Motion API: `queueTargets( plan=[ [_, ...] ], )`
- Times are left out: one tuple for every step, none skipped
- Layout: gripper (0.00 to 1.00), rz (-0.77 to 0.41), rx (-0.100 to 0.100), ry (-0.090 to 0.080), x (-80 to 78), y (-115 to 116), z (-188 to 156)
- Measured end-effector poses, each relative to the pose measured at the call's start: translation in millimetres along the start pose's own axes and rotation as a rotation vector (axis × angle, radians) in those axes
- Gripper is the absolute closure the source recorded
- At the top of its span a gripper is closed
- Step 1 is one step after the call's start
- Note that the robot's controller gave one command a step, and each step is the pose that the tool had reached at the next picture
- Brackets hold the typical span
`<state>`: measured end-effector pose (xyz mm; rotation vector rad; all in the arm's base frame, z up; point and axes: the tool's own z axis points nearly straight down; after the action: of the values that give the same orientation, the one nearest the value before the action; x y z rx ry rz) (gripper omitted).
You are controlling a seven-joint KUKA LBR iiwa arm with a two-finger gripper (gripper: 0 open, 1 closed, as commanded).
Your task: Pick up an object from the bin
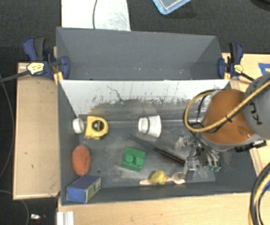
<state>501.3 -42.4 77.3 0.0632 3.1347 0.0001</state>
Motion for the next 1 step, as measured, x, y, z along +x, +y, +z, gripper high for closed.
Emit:
queueTargets(
  plan=[
    [1.0,0.06,-0.005,-0.015,-2.3,24.4,7.0]
  ],
)
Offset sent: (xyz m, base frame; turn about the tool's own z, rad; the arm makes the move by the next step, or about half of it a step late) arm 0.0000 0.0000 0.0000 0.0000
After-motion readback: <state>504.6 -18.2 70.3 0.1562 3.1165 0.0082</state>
